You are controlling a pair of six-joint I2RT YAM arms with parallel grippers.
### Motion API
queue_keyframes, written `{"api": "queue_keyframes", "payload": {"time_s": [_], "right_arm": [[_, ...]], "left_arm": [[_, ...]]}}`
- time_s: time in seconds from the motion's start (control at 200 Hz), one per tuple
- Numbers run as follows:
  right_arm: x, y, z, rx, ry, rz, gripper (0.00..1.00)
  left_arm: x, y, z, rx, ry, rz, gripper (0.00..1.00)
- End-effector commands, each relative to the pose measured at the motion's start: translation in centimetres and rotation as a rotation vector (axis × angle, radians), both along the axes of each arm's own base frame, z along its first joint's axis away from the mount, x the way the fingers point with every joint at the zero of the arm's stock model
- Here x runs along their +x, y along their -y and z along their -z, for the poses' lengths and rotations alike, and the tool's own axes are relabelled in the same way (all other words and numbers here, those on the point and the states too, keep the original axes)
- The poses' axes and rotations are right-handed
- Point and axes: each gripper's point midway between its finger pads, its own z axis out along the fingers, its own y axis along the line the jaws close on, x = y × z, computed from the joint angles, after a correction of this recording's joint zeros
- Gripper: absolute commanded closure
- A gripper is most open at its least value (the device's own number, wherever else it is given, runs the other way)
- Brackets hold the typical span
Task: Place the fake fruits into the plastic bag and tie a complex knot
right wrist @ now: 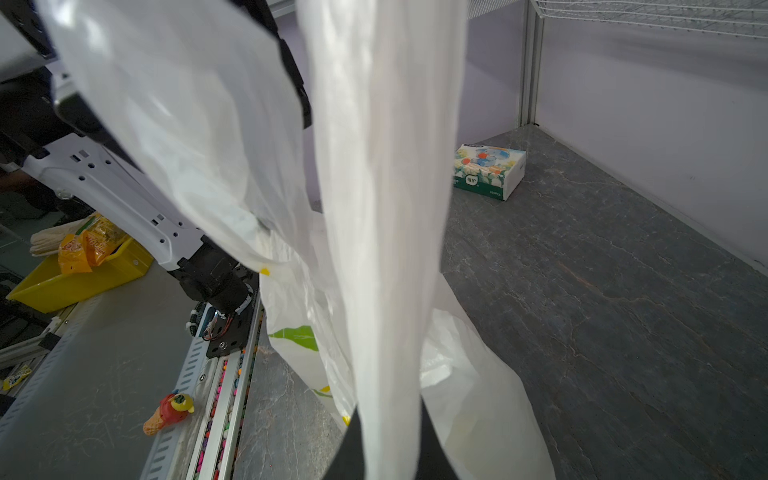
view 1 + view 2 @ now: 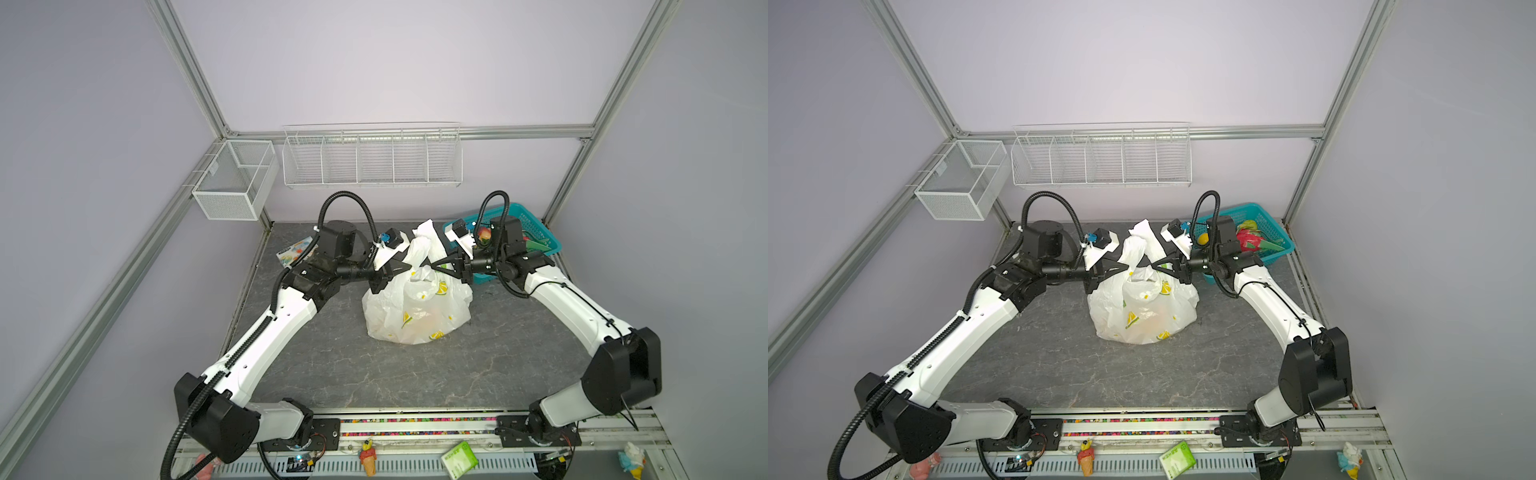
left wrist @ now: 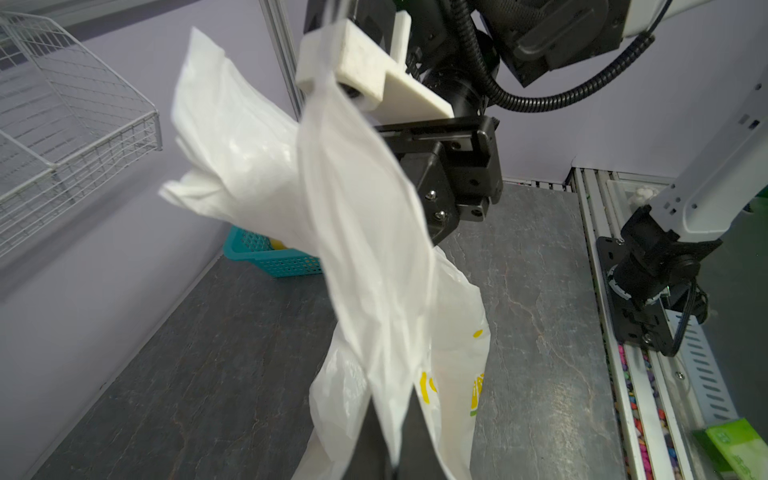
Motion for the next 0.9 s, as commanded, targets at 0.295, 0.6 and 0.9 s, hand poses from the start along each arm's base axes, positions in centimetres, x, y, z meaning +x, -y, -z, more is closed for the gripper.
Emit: {"api": "queue_keyframes", "payload": {"time_s": [0.295,0.6,0.9], "right_arm": [[-0.2,-0.2,0.0,0.015,0.002,-0.040,0.76],[-0.8,-0.3,0.1,0.038,0.001,-0.079,0.62],[-0.5,-1.2,-0.3,0.063,0.031,-0.074,0.46]], "left_arm": [[0.3,1.5,2.7,0.213,0.005,0.083,1.00],[1.4,1.6,3.4,0.284,0.003,0.087,1.00],[1.7,2.2,3.6,0.276,-0.006,0.105,1.00]]}}
